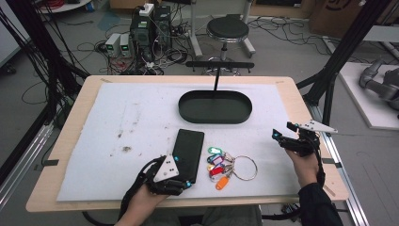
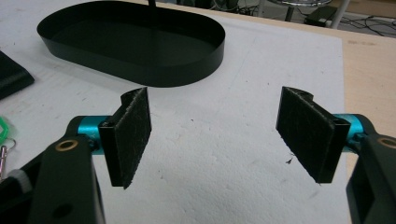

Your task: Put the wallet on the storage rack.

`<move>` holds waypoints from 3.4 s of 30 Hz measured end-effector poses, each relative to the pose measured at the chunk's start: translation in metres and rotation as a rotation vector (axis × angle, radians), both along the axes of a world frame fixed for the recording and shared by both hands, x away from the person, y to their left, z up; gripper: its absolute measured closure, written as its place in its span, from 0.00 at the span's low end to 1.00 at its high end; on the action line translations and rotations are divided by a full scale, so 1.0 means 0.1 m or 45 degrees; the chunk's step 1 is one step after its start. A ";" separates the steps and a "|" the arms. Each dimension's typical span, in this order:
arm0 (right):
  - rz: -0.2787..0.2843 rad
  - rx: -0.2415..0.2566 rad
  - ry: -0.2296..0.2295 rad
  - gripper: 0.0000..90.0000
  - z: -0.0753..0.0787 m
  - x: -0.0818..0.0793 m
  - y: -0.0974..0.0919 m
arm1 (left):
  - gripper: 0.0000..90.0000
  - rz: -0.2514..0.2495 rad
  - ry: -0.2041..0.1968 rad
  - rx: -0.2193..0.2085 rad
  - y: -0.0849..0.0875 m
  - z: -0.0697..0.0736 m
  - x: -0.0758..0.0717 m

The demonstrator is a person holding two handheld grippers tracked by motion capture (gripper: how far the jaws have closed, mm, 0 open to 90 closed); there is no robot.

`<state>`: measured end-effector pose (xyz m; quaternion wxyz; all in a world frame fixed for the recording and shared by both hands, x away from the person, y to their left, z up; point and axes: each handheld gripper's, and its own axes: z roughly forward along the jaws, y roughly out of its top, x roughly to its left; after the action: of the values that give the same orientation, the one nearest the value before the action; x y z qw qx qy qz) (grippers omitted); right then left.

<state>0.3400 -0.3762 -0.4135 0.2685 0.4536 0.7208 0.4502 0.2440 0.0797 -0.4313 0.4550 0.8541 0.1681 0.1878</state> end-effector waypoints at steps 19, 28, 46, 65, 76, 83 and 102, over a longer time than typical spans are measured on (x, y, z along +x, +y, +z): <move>0.003 0.015 0.008 0.30 -0.01 0.01 -0.02 | 0.46 -0.006 -0.132 0.243 -0.29 -0.21 -0.06; 0.003 0.011 0.004 0.30 -0.01 0.00 -0.01 | 0.74 -0.082 -0.149 0.233 -0.27 -0.14 -0.10; 0.068 0.073 -0.037 0.30 0.03 0.03 0.11 | 0.85 0.031 -0.145 -0.142 0.27 0.25 -0.07; 0.507 0.011 -0.042 0.38 0.17 0.43 1.12 | 0.86 0.229 -0.134 -0.335 0.77 0.35 -0.04; 0.829 -0.056 0.029 0.49 0.15 0.78 1.96 | 0.86 0.289 -0.132 -0.376 0.91 0.36 -0.02; 0.923 -0.072 0.072 0.51 0.06 0.94 2.35 | 0.86 0.298 -0.125 -0.381 0.96 0.35 -0.02; 1.039 -0.068 0.008 0.52 -0.03 1.10 2.60 | 0.86 0.314 -0.112 -0.394 1.04 0.34 0.01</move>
<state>0.4501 -0.1163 -0.4162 0.0774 0.1248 0.8537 0.4996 0.2447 0.1840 -0.3977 0.5614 0.7378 0.2782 0.2512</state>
